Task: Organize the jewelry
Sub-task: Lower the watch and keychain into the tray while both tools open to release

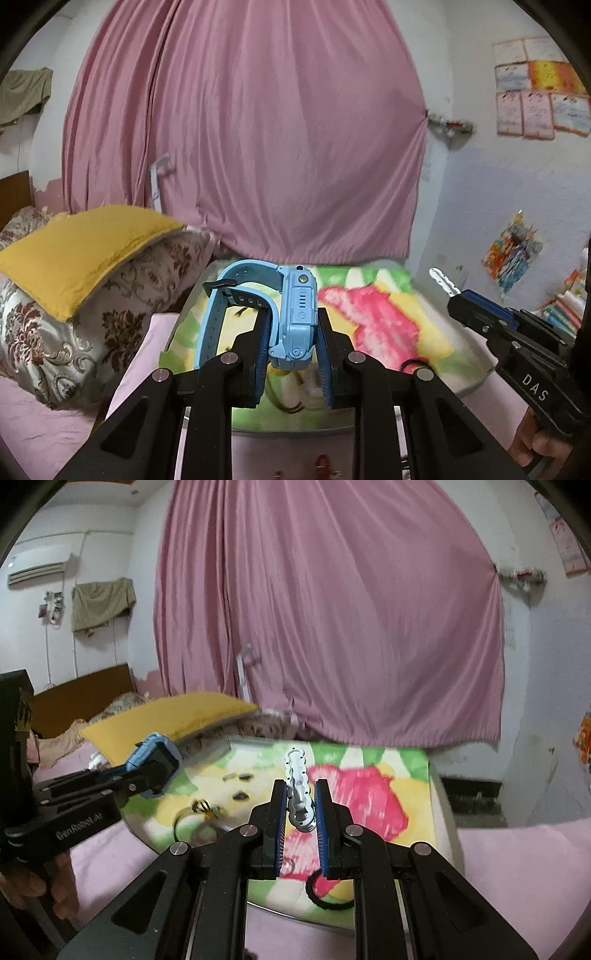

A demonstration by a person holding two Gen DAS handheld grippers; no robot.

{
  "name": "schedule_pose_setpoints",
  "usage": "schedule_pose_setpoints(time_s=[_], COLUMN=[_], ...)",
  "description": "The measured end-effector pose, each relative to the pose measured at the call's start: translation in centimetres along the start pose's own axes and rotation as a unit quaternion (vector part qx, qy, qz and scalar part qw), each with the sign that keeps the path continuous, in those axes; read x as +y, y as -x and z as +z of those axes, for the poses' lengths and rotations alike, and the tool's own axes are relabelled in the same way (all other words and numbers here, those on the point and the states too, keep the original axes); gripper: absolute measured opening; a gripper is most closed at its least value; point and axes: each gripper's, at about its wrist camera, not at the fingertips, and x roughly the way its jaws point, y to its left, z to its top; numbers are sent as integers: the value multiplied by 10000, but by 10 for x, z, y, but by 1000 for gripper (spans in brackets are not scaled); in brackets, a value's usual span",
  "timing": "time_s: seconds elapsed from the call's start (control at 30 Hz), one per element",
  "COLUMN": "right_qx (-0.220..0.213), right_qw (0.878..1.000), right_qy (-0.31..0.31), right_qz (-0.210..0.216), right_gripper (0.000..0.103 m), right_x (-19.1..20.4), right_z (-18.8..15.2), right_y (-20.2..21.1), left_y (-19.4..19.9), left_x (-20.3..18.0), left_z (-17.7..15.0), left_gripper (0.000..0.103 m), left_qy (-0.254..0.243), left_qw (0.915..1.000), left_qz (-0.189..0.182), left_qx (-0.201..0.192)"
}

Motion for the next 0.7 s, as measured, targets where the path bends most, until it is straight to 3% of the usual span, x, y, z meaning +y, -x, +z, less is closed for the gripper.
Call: schedule_pose_setpoints(time_s=[0.23,0.7], right_qx=[832,1645], right_qw=[9962,9855], right_qy=[-162,-29], right_qz=[184,403], right_gripper=[13,13], right_x=[-9,-3], right_z=[-13,-18], right_y=[-36,-68], left_y=[-30,-57], left_x=[14,12], left_z=[-10,-24], left_gripper=[21,22], left_qy=[187,-5], left_qw=[9965,9865], left_qz=[247,344], left_qx=[775,1601])
